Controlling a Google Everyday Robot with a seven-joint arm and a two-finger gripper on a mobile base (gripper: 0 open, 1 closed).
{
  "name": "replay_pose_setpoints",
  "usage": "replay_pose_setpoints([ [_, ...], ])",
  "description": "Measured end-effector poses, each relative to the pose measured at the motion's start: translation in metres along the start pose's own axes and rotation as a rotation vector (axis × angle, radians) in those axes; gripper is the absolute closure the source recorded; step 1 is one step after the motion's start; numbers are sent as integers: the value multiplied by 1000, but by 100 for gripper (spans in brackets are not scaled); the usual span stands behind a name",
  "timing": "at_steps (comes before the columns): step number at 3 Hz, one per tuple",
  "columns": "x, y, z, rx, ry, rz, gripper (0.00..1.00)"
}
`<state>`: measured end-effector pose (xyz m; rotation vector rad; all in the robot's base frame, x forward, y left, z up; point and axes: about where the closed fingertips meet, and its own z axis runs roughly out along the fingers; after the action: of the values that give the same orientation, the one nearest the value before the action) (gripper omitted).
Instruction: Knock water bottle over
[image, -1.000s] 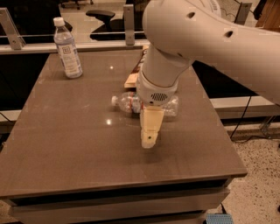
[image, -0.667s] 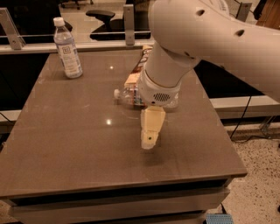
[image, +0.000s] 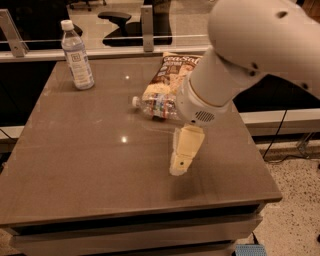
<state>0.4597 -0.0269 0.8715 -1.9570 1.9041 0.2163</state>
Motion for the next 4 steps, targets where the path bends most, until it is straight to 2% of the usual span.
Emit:
replay_pose_setpoints([
  [1,20,4,-25,69,-129,91,0],
  [2,52,7,-54,155,-256,166,0],
  [3,83,13,-75,220,-378,210,0],
  [4,73,14,-89,250,-449,193,0],
])
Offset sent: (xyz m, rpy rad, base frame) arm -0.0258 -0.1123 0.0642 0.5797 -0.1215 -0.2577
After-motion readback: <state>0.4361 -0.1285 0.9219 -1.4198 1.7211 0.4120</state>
